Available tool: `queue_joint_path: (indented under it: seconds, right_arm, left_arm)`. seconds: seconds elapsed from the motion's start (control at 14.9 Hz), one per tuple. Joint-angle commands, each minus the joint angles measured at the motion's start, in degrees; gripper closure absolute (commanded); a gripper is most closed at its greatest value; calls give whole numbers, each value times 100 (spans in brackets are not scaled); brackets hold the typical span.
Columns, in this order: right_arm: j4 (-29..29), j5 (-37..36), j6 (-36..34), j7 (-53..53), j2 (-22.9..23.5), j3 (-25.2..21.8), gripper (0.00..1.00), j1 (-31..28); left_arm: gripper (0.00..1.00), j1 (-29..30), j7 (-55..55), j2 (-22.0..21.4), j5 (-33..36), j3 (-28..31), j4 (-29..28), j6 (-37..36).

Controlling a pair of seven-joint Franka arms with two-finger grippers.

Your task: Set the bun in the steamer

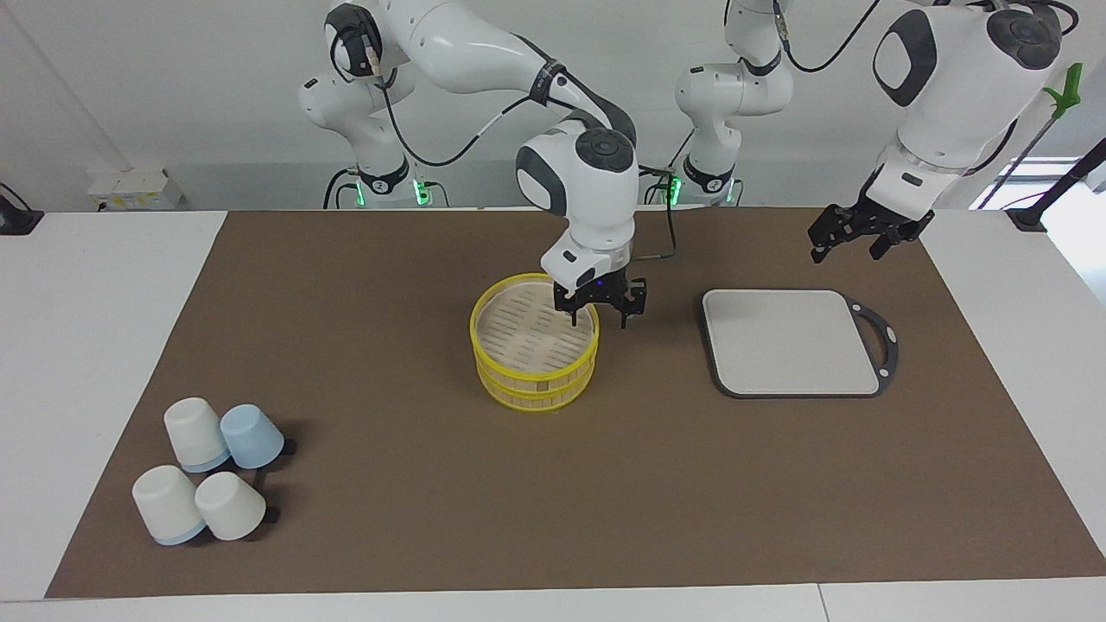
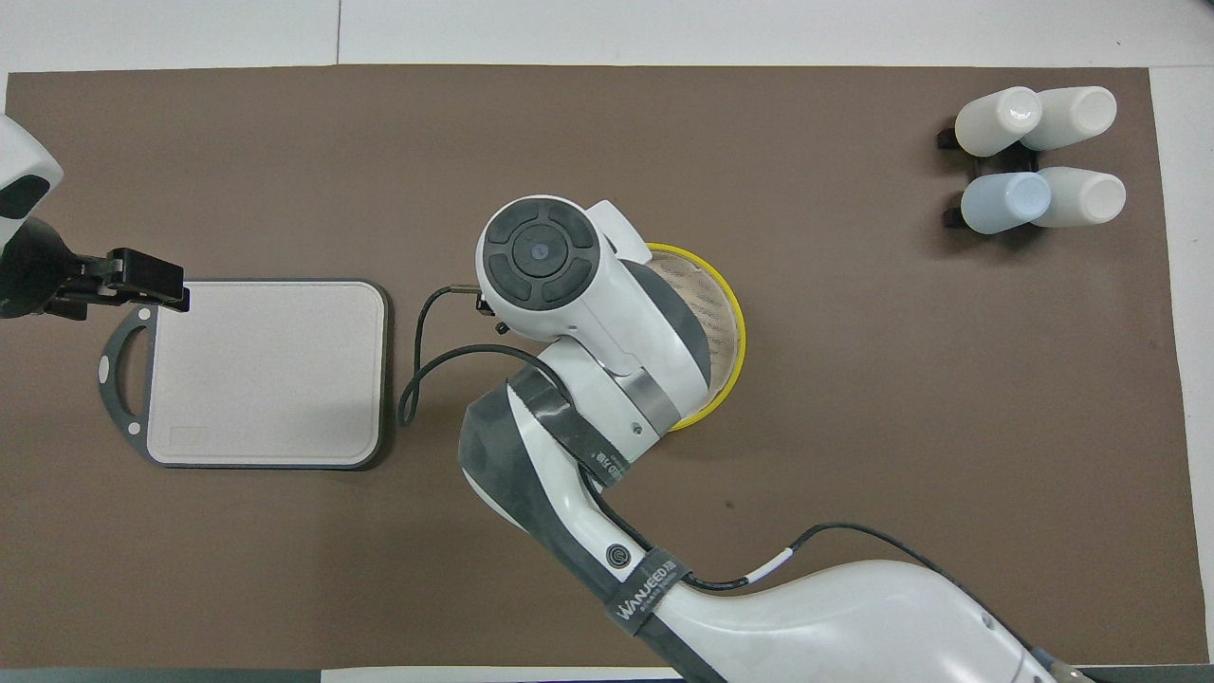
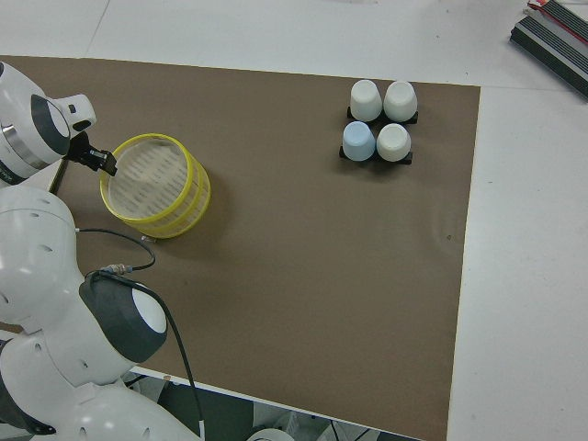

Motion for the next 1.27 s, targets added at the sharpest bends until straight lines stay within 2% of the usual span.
queue_joint_path:
  seconds: [0.0, 0.27, 0.54, 0.87, 1.07, 1.21]
  right_arm:
    - [-185, 4, -377, -884, -556, 68, 0, -695]
    - [-167, 21, -800, -3019, -890, 68, 0, -1680]
    - [-176, 21, -1352, -4313, -1206, 68, 0, -2472]
    - [-535, 21, -2258, -4693, -1646, 59, 0, -3271]
    - [-1290, 21, -1848, -4764, -2164, 59, 0, -3658]
    - [-1336, 21, -1802, -4773, -2183, 59, 0, -3808]
  left_arm:
    - [0, -3, 60, -44, 140, -15, -71, 126]
    - [0, 5, 69, 18, 132, -24, 0, 117]
    - [0, 6, 69, 18, 123, -24, -9, 117]
    - [0, 23, 60, 18, 123, -24, -9, 99]
    - [0, 23, 60, 18, 123, -24, -9, 99]
    - [0, 23, 69, 18, 123, -24, -18, 108]
